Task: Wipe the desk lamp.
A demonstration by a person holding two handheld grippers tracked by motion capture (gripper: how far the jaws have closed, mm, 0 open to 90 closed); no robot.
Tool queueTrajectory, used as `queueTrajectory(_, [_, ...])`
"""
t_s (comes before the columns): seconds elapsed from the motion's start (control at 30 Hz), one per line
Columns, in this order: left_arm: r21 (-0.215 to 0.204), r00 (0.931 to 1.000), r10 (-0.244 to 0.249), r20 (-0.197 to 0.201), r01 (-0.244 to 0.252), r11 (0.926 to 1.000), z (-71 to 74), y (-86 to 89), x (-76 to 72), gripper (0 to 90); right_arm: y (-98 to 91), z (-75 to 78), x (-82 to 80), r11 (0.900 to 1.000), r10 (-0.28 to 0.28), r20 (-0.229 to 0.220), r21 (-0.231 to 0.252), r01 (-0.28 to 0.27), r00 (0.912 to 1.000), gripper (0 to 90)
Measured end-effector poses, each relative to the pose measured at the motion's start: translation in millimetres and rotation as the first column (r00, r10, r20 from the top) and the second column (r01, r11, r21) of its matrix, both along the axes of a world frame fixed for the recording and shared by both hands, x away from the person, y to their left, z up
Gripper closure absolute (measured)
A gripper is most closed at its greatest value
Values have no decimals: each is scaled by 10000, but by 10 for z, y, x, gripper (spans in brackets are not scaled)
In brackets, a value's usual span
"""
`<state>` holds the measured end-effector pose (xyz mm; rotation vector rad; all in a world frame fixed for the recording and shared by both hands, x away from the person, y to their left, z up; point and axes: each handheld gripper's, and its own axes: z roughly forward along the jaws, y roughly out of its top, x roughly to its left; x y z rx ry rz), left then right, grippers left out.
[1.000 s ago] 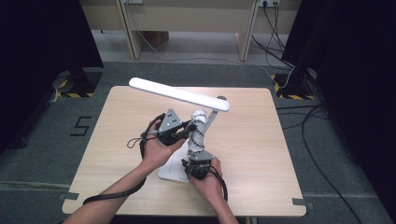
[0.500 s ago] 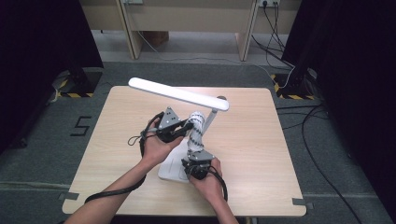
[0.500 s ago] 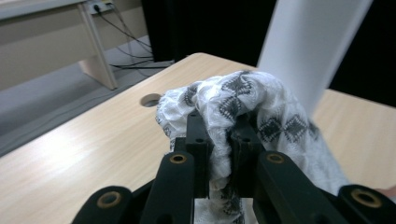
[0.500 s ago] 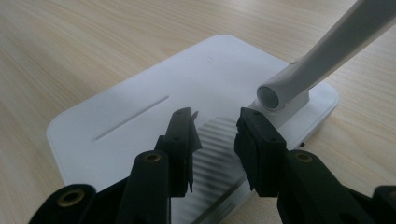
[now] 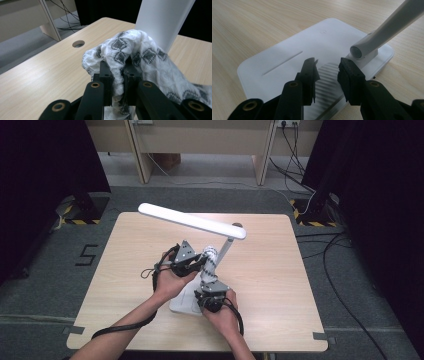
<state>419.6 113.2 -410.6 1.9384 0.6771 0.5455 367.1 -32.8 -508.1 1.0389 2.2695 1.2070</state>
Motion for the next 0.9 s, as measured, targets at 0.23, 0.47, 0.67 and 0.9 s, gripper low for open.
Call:
queueTrajectory(0.23, [328,9995,114,-285,-105,9994,-153,17,33,801,0,4,-7,10000,-65,-94,-42,64,9999,660])
queueTrajectory(0.47, [603,9985,162,-523,-131,9981,-283,48,70,801,-2,3,-8,10000,-56,-96,-39,56,9999,660])
queueTrajectory(0.67, [836,9981,136,-605,-86,9965,-371,60,105,800,0,2,-10,10000,-53,-97,-24,53,9999,659])
queueTrajectory(0.9, [1134,9968,155,-788,-65,9935,-474,90,131,801,0,-3,-10,10000,-48,-35,-7,48,10000,660])
